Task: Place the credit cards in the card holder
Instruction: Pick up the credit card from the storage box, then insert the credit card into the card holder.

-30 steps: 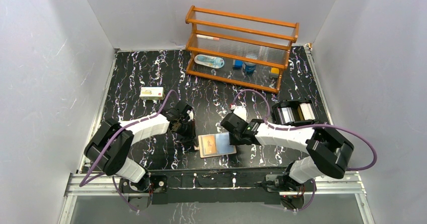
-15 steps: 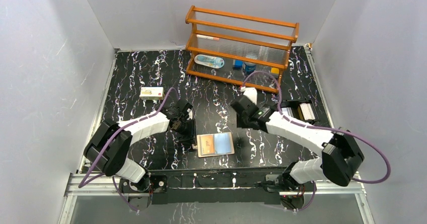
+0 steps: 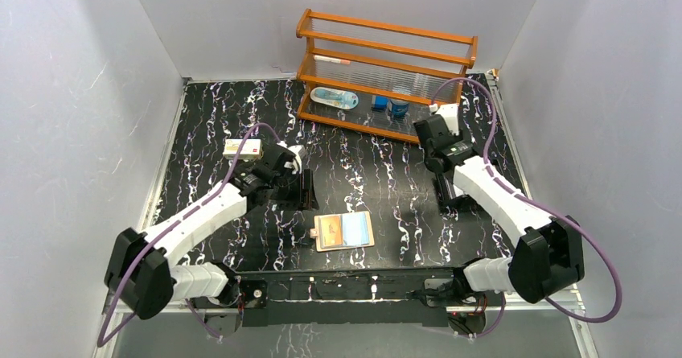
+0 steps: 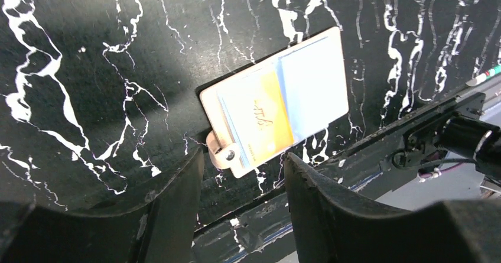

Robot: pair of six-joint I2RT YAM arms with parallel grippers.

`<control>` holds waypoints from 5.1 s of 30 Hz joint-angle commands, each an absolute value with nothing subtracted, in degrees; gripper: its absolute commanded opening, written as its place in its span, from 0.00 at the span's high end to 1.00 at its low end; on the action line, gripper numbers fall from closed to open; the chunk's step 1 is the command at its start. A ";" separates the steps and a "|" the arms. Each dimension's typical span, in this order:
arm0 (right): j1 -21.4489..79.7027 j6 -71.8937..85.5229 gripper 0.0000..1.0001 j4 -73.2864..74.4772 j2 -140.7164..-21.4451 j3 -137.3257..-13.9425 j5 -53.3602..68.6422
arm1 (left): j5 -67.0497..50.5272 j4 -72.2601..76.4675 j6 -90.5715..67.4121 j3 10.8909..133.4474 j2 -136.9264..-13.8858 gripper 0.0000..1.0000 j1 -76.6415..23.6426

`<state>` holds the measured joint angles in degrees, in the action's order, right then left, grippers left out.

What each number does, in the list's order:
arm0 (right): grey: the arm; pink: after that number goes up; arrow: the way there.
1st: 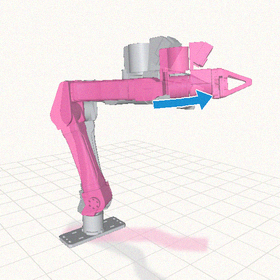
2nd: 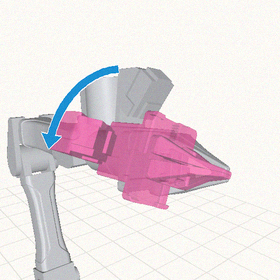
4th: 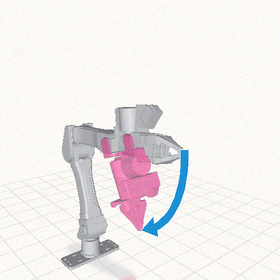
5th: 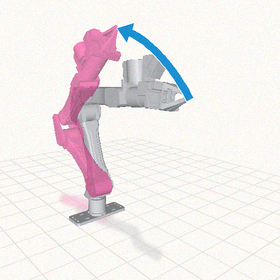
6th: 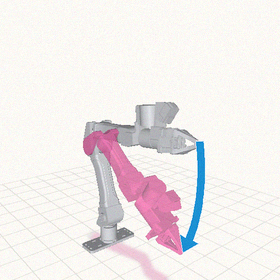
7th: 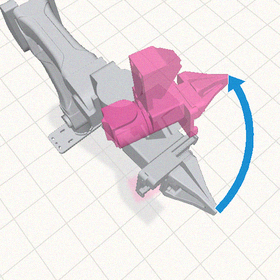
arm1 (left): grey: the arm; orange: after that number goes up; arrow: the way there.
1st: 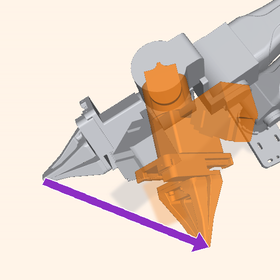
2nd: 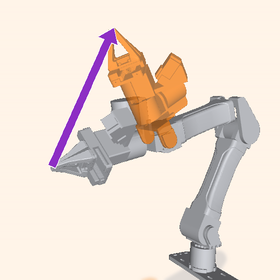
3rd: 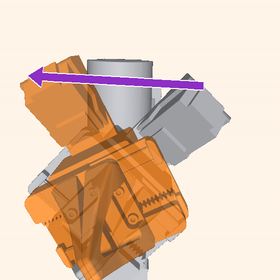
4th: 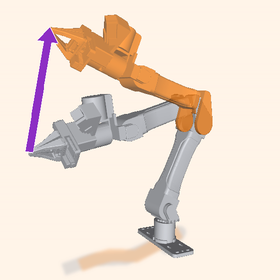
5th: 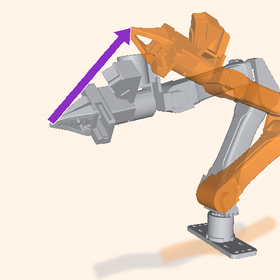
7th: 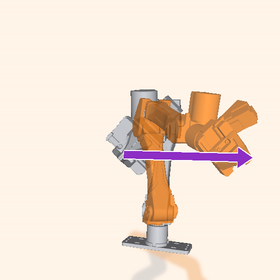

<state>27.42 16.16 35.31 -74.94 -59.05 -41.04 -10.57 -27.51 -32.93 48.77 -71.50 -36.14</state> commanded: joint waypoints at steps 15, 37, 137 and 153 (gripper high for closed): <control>5.49 -6.27 0.47 19.47 -79.89 -51.42 -38.55 | -10.61 -26.12 -23.64 46.13 -64.21 0.47 -36.08; 4.77 -10.97 0.61 13.98 -88.15 -49.37 -45.66 | -10.46 -27.33 -21.89 45.89 -62.47 0.46 -36.05; 39.50 43.92 0.56 3.21 -65.26 -32.91 6.32 | -21.40 -4.19 -53.77 33.74 -56.54 1.00 -36.12; 57.26 43.42 0.42 19.53 -84.91 -46.91 -17.49 | -22.46 5.63 -55.27 26.24 -64.69 1.00 -36.24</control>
<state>55.24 43.27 14.26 -82.41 -43.81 -9.56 -21.28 1.89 -54.68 27.14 -63.92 -36.14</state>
